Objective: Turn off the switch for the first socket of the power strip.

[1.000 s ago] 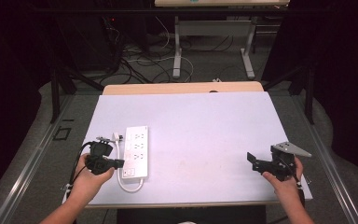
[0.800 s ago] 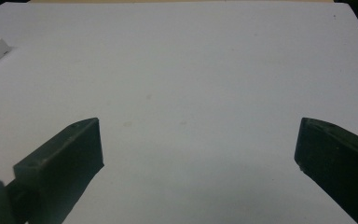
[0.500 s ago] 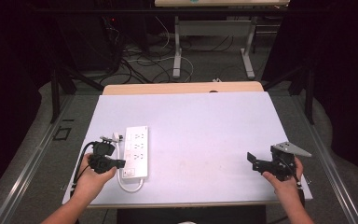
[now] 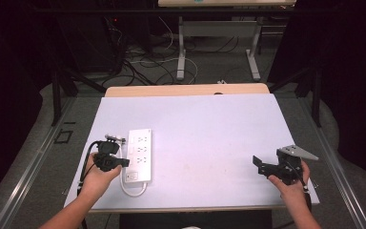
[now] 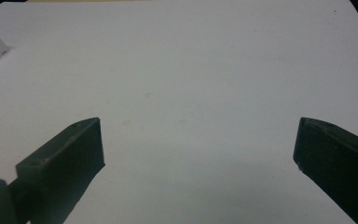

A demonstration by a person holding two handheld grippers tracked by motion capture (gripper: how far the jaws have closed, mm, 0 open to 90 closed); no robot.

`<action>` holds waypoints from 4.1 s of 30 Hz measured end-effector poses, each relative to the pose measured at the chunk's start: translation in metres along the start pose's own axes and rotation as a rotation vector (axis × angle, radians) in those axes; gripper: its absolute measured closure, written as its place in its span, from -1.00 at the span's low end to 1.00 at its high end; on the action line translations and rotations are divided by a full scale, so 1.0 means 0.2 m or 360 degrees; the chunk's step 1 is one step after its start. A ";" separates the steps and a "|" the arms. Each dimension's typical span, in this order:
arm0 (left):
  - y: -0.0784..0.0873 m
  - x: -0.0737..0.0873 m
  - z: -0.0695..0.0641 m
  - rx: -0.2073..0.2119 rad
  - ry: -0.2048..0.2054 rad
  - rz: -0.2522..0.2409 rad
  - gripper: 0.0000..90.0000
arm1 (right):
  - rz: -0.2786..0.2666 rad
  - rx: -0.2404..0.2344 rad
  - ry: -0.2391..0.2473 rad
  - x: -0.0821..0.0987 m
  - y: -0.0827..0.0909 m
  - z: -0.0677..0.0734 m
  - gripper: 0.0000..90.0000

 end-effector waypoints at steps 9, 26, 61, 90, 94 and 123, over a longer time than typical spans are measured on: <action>-0.04 -0.05 0.02 -0.0015 0.0026 -0.0008 1.00 | 0.0024 -0.0005 0.0001 0.01 0.00 0.00 -0.97; -0.08 -0.11 0.05 -0.0044 0.0068 -0.0013 1.00 | 0.0018 -0.0019 -0.0003 0.01 -0.01 -0.01 -0.95; -0.15 -0.17 0.07 -0.0077 0.0096 -0.0025 1.00 | 0.0039 -0.0031 -0.0025 0.01 0.00 -0.02 -0.93; -0.17 -0.17 0.09 -0.0076 0.0099 -0.0045 1.00 | 0.0040 -0.0036 -0.0034 0.02 0.00 -0.02 -0.93; -0.16 -0.17 0.09 -0.0066 0.0103 -0.0043 1.00 | 0.0023 -0.0032 -0.0036 0.01 -0.01 -0.02 -0.93; -0.13 -0.17 0.08 -0.0083 0.0079 -0.0031 0.94 | 0.0048 -0.0039 -0.0054 0.02 -0.02 -0.03 -0.91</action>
Point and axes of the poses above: each handheld gripper's, and its own axes: y roughly backward along the jaws, x roughly out of its underside, z roughly to its left, the point moved 8 cm from there along -y, roughly forward along the jaws, and after that the axes turned 12 degrees about z, right-handed, at the moved point
